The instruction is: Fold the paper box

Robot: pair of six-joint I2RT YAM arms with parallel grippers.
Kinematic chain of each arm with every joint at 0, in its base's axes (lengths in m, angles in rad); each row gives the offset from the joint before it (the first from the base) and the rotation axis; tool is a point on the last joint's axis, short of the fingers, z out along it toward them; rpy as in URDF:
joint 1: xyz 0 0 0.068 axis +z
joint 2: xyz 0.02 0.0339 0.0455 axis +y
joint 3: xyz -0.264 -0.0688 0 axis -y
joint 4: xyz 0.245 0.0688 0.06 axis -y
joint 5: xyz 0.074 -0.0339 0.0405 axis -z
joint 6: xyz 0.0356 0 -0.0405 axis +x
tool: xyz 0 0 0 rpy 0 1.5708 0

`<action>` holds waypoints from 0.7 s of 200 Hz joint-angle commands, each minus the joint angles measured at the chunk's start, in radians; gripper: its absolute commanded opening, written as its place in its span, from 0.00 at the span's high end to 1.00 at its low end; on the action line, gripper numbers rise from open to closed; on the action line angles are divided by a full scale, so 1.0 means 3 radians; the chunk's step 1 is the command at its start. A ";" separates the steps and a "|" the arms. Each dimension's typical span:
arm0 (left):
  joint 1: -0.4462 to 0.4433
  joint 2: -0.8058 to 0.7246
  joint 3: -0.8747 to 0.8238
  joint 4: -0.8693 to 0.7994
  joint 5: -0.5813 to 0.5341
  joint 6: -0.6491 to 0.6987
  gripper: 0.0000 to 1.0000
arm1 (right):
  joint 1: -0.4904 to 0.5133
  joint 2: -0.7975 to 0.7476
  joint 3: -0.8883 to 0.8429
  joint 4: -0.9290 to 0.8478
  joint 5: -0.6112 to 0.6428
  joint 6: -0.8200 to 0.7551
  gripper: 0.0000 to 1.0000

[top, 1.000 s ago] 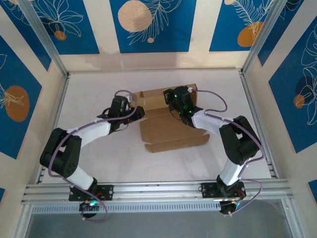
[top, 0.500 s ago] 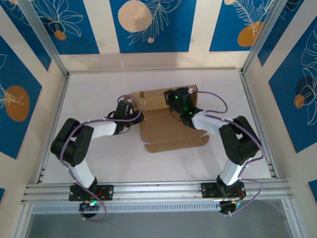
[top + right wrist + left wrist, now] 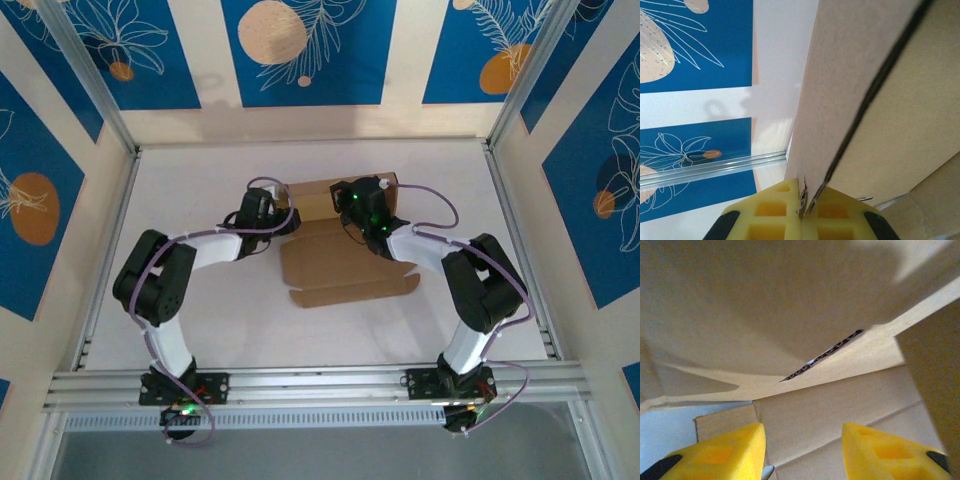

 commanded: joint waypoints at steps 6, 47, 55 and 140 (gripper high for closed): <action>0.0003 -0.0047 0.0003 -0.0006 -0.0065 0.0113 0.55 | 0.0020 -0.0039 -0.0046 -0.0039 0.0017 -0.0058 1.00; 0.0028 -0.0270 -0.0112 -0.0283 -0.0404 0.0291 0.47 | 0.0022 -0.0012 -0.0062 -0.0005 -0.0001 -0.0048 1.00; 0.0028 -0.0272 -0.0115 -0.0330 -0.0445 0.0319 0.45 | 0.0030 -0.0001 -0.0060 0.0002 -0.0010 -0.0043 1.00; 0.0049 0.0034 -0.0021 -0.0353 -0.0315 0.0071 0.40 | 0.0058 -0.0017 -0.0078 0.0003 -0.0003 -0.0028 1.00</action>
